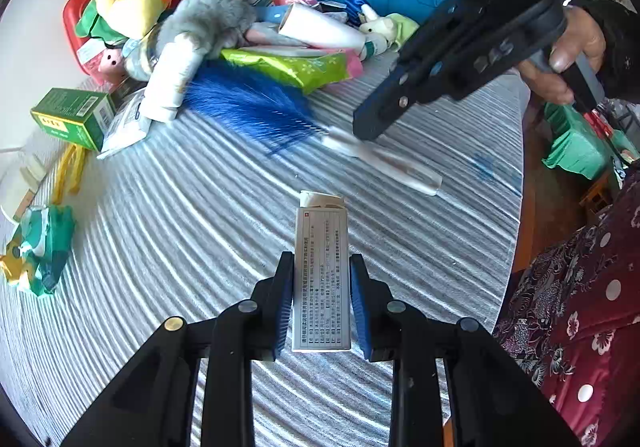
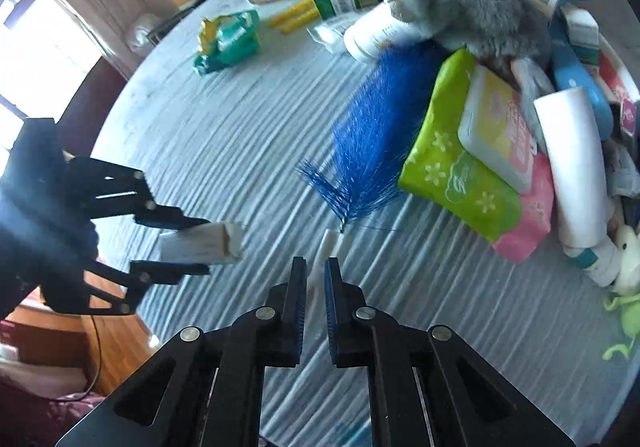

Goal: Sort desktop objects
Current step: 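Grasp the blue bristle brush by its white handle with the right gripper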

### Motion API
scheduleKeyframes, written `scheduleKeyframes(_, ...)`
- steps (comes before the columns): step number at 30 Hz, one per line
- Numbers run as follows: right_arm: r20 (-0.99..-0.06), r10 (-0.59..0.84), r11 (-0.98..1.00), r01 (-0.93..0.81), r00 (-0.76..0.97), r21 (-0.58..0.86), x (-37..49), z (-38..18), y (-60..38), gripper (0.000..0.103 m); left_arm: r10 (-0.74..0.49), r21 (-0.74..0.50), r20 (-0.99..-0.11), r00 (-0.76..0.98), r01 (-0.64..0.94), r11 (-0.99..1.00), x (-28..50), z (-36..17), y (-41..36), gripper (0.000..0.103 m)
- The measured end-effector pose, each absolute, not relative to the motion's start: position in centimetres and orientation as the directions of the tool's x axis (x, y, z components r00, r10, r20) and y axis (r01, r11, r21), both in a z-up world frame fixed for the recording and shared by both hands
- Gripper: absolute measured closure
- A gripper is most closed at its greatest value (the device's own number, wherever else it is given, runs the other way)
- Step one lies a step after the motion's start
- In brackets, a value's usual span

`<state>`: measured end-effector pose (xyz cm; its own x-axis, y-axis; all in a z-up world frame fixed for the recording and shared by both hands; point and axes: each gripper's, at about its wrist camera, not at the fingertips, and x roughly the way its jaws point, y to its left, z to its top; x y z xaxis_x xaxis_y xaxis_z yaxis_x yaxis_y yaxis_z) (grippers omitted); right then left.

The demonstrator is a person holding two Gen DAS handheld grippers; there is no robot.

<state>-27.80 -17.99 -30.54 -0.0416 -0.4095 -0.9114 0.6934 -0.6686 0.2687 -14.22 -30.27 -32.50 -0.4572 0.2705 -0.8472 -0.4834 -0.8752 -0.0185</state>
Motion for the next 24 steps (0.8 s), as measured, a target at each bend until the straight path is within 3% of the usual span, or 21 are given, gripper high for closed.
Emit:
scheduleKeyframes(2, -0.927, -0.366, -0.702, 0.677, -0.076, 0.222, -28.1, -31.7, -17.3, 0.094, 0.259, -0.020, -0.851, -0.456, -0.465, -0.885, -14.2, -32.8, -30.1, 0.077)
scheduleKeyframes(4, -0.931, -0.354, -0.725, 0.655, -0.088, 0.214, -28.7, -32.5, -17.1, 0.080, 0.259, -0.025, -0.850, -0.459, -0.455, -0.890, -14.3, -32.8, -30.5, 0.077)
scheduleKeyframes(6, -0.924, -0.360, -0.766, 0.607, -0.132, 0.212, -29.3, -32.5, -16.6, 0.036, 0.260, -0.031, -0.850, -0.459, -0.449, -0.893, -14.1, -32.9, -30.6, 0.077)
scheduleKeyframes(7, -0.917, -0.375, -0.766, 0.602, -0.136, 0.224, -29.6, -32.5, -16.4, 0.033, 0.260, -0.035, -0.850, -0.458, -0.444, -0.895, -14.2, -33.0, -30.7, 0.077)
scheduleKeyframes(11, -0.901, -0.408, -0.772, 0.584, -0.150, 0.252, -30.4, -32.8, -16.6, 0.037, 0.261, -0.052, -0.855, -0.448, -0.427, -0.903, -14.3, -33.7, -30.7, 0.077)
scheduleKeyframes(16, -0.899, -0.338, -0.761, 0.643, -0.279, 0.086, -30.7, -32.8, -19.9, 0.069, 0.257, -0.054, -0.858, -0.444, -0.419, -0.906, -14.2, -34.0, -31.0, 0.077)
scheduleKeyframes(17, -0.903, -0.323, -0.753, 0.656, -0.284, 0.063, -30.7, -32.9, -20.7, 0.086, 0.253, -0.051, -0.858, -0.447, -0.416, -0.908, -14.2, -34.0, -31.0, 0.077)
scheduleKeyframes(24, -0.889, -0.410, -0.742, 0.641, -0.204, 0.195, -29.5, -30.6, -20.0, 0.089, 0.226, -0.019, -0.841, -0.492, -0.391, -0.920, -14.0, -33.3, -30.4, 0.077)
